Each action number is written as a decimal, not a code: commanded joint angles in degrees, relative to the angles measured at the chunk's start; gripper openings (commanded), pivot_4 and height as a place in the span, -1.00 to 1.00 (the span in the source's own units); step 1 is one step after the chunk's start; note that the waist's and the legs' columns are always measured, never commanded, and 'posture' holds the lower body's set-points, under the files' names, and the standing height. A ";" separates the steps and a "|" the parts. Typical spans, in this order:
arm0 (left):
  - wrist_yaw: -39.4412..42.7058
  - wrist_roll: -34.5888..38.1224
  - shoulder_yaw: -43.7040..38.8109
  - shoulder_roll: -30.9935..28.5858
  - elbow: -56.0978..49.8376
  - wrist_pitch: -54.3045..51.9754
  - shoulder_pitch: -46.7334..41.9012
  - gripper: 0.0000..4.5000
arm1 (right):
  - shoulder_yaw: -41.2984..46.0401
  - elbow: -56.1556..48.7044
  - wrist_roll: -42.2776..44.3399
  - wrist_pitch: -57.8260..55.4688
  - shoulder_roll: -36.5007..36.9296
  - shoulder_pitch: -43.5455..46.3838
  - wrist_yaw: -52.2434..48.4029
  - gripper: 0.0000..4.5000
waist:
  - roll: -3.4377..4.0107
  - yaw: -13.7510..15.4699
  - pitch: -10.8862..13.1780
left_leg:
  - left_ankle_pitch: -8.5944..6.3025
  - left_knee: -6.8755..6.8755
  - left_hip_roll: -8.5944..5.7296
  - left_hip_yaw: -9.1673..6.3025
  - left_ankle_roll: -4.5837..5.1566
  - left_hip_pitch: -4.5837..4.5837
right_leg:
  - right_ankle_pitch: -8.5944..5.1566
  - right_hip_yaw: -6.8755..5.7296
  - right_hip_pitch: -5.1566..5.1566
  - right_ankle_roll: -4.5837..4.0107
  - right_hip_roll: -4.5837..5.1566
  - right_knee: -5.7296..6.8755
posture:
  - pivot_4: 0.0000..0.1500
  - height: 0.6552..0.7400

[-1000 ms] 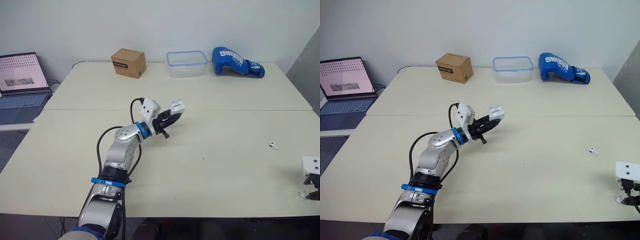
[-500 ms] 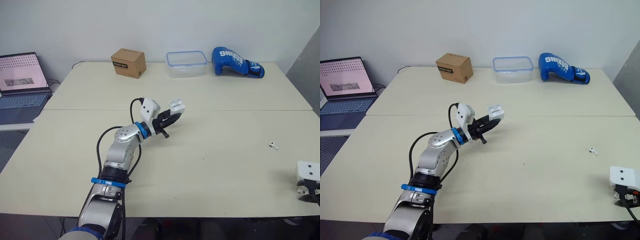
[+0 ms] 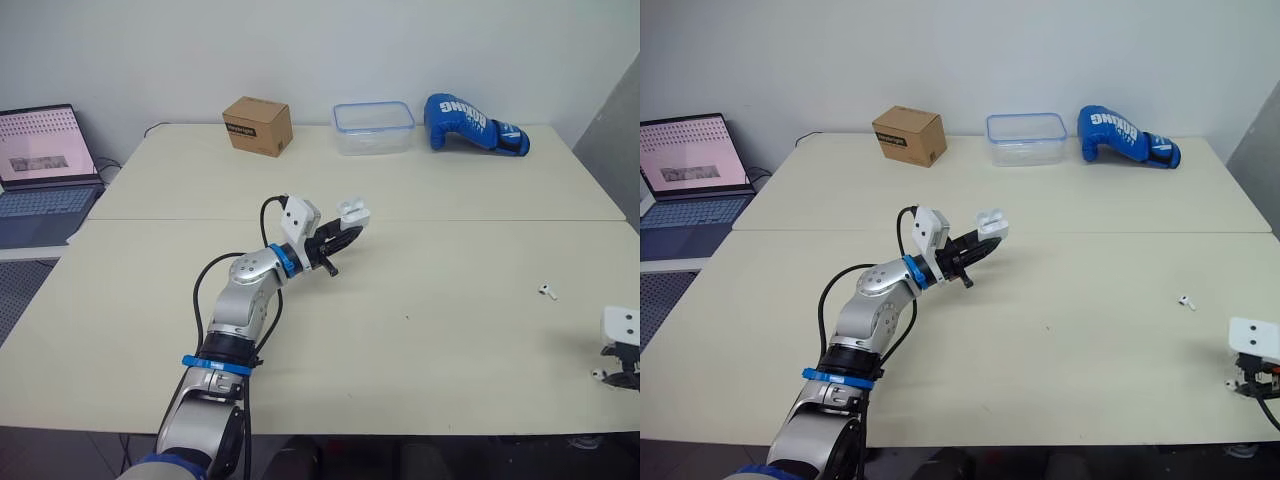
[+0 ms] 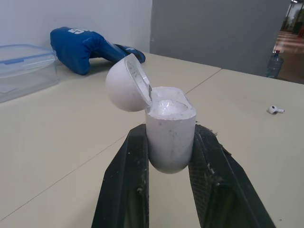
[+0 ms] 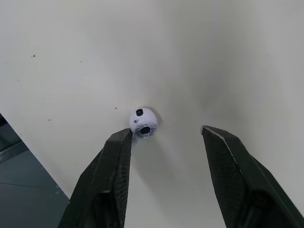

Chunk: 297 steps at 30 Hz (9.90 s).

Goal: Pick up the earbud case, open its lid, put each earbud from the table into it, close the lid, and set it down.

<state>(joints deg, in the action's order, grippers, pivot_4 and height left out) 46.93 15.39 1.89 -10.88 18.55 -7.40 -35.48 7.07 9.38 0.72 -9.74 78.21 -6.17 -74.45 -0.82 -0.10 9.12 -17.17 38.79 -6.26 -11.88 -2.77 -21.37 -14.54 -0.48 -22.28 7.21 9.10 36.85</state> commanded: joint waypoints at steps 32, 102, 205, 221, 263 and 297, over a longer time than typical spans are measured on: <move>-0.11 1.09 -0.06 0.47 -2.89 -0.04 0.45 -0.67 | 9.43 -9.24 10.55 -44.77 -4.10 0.00 6.85 0.06 | 0.02 0.18 -0.01 | -0.01 0.01 0.00 -0.01 0.02 -0.04 | 0.00 -0.01 -0.01 0.00 0.01 0.00 | 1.00 1.00; 1.93 -0.36 3.59 6.39 4.00 4.86 -3.68 -0.67 | 8.43 -40.80 29.37 -44.16 -46.20 37.73 45.48 -0.83 | -0.12 0.17 0.11 | 0.00 -0.01 0.02 -0.21 -0.01 -0.25 | 0.01 -0.13 -0.23 -0.01 -0.01 0.00 | 1.00 1.00; 5.21 -1.03 1.85 1.48 8.44 9.80 -7.34 -0.67 | -0.99 25.07 10.35 -10.44 -22.61 27.63 16.57 -0.82 | 0.05 -1.36 -0.03 | 0.07 0.09 -0.07 0.12 -0.04 -0.61 | 0.07 0.23 -0.83 -0.07 0.03 0.21 | 1.00 1.00; 4.02 -1.12 2.10 1.81 4.77 9.85 -3.87 -0.67 | 2.55 -13.79 6.41 -15.86 -4.13 -7.38 8.26 -0.83 | 0.02 0.01 -0.05 | 0.07 0.10 -0.04 0.06 -0.05 -0.62 | 0.07 0.14 -0.80 -0.05 -0.01 0.21 | 1.00 1.00; 7.26 1.76 3.07 3.17 4.09 4.80 -5.25 -0.67 | 10.98 -34.52 23.19 -28.94 -31.50 12.48 27.05 -0.85 | -0.46 -0.39 0.04 | 0.01 -0.01 0.04 0.08 -0.01 0.17 | 0.05 0.10 0.09 -0.01 -0.01 0.02 | 1.00 1.00; 14.02 2.74 3.12 4.60 8.69 2.87 -11.84 -0.67 | -1.11 -43.84 26.63 -34.25 -58.43 29.61 59.32 -0.85 | -0.13 -1.41 -0.03 | 0.03 0.04 -0.07 -0.10 -0.03 -0.59 | 0.07 0.15 -0.88 -0.04 -0.01 0.26 | 1.00 1.00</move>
<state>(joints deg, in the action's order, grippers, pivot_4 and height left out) 60.68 17.50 5.62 -6.55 28.44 -5.70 -46.03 6.39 -33.54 27.97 -44.31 19.21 23.57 -14.95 -0.95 -1.51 9.09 -17.14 38.83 -6.33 -11.98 -2.80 -21.95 -14.47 -0.33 -23.17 7.17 9.08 37.11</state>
